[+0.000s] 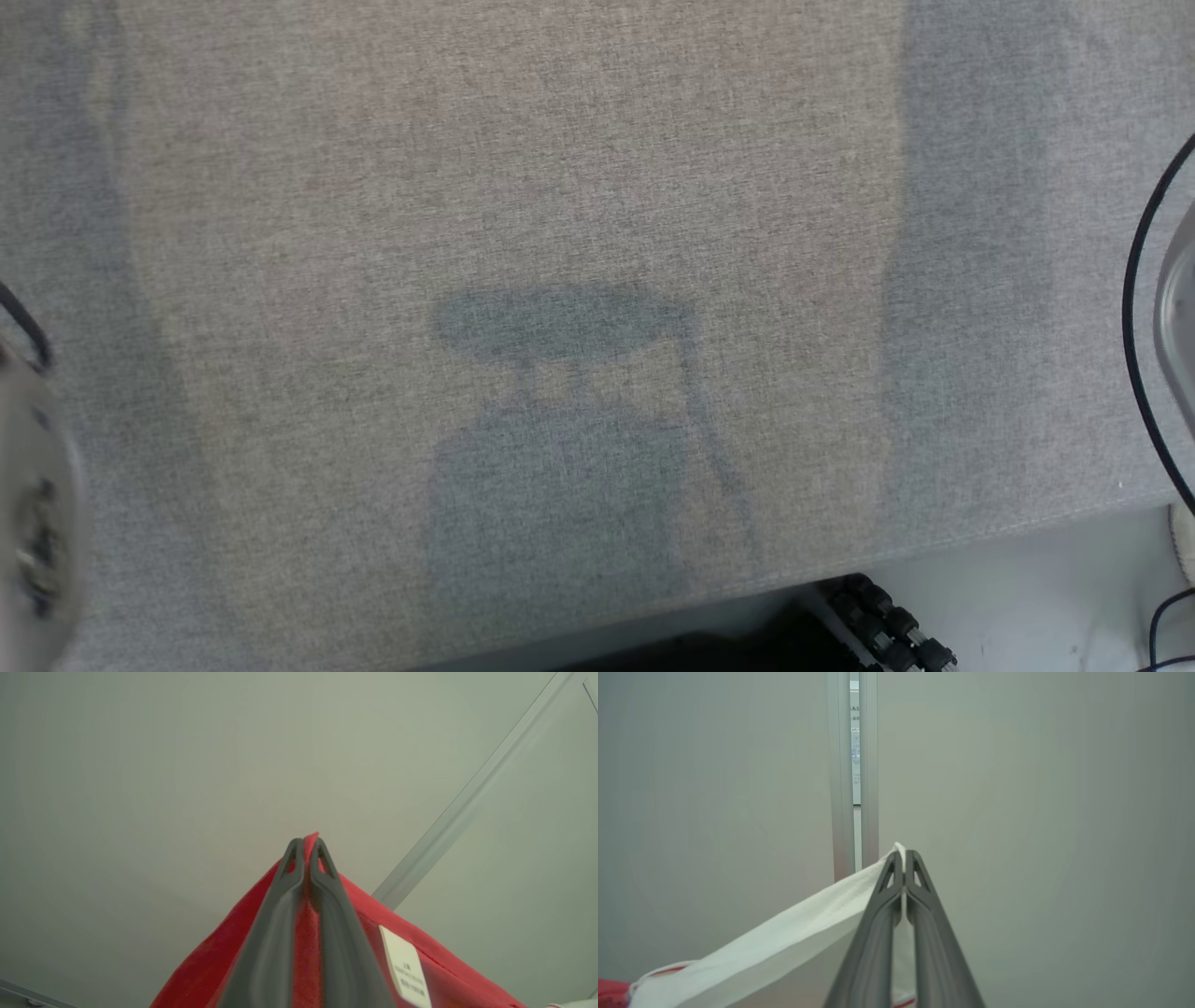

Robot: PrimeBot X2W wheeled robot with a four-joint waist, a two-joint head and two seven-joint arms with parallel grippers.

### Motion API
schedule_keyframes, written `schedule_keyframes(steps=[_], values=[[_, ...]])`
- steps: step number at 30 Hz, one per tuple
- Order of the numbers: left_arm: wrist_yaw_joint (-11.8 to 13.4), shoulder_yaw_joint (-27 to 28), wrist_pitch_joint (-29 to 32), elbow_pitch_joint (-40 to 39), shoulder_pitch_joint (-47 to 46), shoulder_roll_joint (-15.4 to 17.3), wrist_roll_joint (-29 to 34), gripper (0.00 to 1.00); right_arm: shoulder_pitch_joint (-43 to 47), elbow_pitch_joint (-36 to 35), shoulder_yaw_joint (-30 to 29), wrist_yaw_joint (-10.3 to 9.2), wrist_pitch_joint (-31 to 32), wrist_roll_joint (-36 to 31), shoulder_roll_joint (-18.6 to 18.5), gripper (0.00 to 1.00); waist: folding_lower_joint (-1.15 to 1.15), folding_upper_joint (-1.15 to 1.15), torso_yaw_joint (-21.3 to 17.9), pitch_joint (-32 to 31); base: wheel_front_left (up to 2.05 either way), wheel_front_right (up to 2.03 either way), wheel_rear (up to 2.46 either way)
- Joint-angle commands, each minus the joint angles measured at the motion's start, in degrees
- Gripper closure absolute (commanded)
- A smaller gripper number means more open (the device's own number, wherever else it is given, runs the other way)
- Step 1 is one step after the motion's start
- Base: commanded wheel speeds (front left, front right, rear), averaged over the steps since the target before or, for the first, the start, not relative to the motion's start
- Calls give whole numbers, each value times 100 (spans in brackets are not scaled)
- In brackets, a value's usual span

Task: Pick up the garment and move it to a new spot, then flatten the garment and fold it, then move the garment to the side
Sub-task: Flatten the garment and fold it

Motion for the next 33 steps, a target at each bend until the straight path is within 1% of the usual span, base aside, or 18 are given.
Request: schedule_keyframes(steps=[1, 2, 3, 6, 10, 12, 15, 18, 20, 22, 23, 26, 27, 32, 33], values=[[-29, -51, 10, -76, 241, 53, 41, 100, 113, 3, 74, -10, 61, 130, -95, 100, 0, 0, 62, -52, 0, 0, 0], [-35, -56, -56, -123, 528, -11, -47, 100, 291, -6, 176, -11, 96, 163, -193, 100, 0, 0, 117, -104, 0, 0, 0], [-40, -109, -79, -169, 824, 40, 20, 100, 512, -32, 354, -10, 182, 246, -253, 100, 0, 0, 136, -153, 0, 0, 0], [-39, -96, -193, -343, 1673, -59, -128, 100, 1174, -261, 805, -10, 477, 662, -484, 100, 0, 0, 230, -399, 0, 0, 0], [-41, 10, -315, -581, 2804, -318, -412, 100, 2207, -801, 1168, -11, 1071, 1276, -925, 100, 0, 0, 382, -864, 0, 0, 0], [-25, 49, -309, -687, 3307, -394, -524, 100, 2737, -1150, 1292, -11, 1431, 1534, -1151, 100, 0, 0, 445, -1081, 0, 0, 0], [36, 86, -370, -844, 3959, -529, -597, 100, 3466, -1689, 1220, -12, 1846, 1829, -1356, 100, 0, 0, 498, -1383, 0, 0, 0], [62, 46, -402, -998, 4506, -620, -630, 100, 4168, -2171, 1046, -12, 2282, 1962, -1452, 100, 0, 0, 550, -1675, 0, 0, 0], [83, -14, -414, -1083, 4848, -678, -638, 100, 4656, -2435, 985, -12, 2645, 1887, -1496, 100, 0, 0, 582, -1884, 0, 0, 0], [127, -92, -440, -1180, 5180, -719, -547, 100, 5140, -2689, 918, -12, 3029, 1867, -1453, 100, 0, 0, 605, -2091, 0, 0, 0], [172, -106, -460, -1230, 5334, -735, -538, 100, 5388, -2826, 940, -11, 3214, 1861, -1430, 100, 0, 0, 607, -2188, 0, 0, 0], [277, -260, -483, -1383, 5796, -777, -388, 100, 6071, -3228, 1014, -11, 3760, 1729, -1512, 100, 0, 0, 626, -2449, 0, 0, 0], [317, -308, -500, -1413, 5961, -787, -327, 100, 6293, -3341, 1001, -11, 3922, 1730, -1473, 100, 0, 0, 629, -2533, 0, 0, 0], [519, -490, -586, -1596, 6678, -821, -62, 100, 7235, -3812, 1063, -11, 4561, 1598, -1441, 100, 0, 0, 633, -2913, 0, 0, 0], [624, -566, -638, -1683, 7092, -828, 117, 100, 7720, -4000, 1012, -11, 4838, 1468, -1378, 100, 0, 0, 650, -3115, 0, 0, 0]])
